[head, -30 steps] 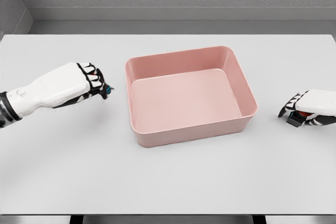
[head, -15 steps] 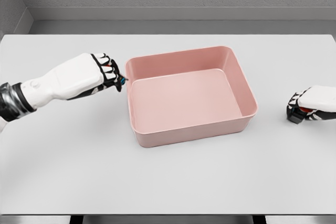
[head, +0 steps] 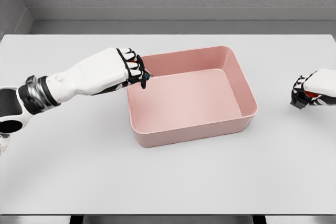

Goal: Put the industrial switch in the basket with both arms

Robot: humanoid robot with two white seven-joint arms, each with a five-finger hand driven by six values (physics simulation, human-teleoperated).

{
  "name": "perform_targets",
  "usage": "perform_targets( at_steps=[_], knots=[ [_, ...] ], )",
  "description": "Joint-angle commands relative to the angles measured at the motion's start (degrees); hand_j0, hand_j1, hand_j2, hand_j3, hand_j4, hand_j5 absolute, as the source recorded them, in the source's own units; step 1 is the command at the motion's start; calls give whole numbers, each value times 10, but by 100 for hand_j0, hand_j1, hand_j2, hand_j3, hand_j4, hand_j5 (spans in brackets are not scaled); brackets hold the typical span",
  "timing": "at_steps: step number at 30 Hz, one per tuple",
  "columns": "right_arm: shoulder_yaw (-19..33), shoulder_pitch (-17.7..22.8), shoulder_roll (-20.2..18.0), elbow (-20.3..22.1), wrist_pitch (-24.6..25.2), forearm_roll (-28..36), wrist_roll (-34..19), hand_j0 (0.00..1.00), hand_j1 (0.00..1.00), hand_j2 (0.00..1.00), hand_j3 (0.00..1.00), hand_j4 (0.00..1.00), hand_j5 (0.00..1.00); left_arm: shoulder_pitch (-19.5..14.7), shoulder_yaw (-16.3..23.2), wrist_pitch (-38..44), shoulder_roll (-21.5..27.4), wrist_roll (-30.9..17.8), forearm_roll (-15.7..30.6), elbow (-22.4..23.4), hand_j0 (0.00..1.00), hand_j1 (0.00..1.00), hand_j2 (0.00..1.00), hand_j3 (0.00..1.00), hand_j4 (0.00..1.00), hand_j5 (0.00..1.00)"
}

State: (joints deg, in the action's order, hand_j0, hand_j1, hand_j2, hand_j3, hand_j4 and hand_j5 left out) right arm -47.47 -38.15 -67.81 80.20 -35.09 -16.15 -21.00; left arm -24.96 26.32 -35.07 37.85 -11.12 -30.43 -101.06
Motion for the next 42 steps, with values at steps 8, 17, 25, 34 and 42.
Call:
perform_targets(
  at_steps=[8, 17, 25, 34, 42],
  knots=[
    [5, -22, 4, 22, 1, 3, -1, 45, 45, 45, 45, 45, 45, -18, 36, 1, -73, -34, -35, 23, 39, 39, 39, 39, 39, 39],
    [13, -35, 5, 42, 1, 3, -2, 45, 45, 45, 45, 45, 45, -41, 49, 1, -116, -51, -58, 88, 39, 39, 39, 39, 39, 39],
    [18, -52, 6, 47, 1, 4, -2, 45, 45, 45, 45, 45, 45, -47, 49, 1, -115, -51, -58, 87, 68, 68, 68, 68, 68, 68],
    [18, -65, 19, 52, 1, 4, -2, 45, 45, 45, 45, 45, 45, -48, 49, 1, -118, -52, -58, 85, 77, 77, 77, 77, 77, 77],
    [18, -80, 32, 62, 1, 4, -2, 45, 45, 45, 45, 45, 45, -48, 49, 1, -119, -53, -58, 83, 76, 76, 76, 76, 76, 76]
  ],
)
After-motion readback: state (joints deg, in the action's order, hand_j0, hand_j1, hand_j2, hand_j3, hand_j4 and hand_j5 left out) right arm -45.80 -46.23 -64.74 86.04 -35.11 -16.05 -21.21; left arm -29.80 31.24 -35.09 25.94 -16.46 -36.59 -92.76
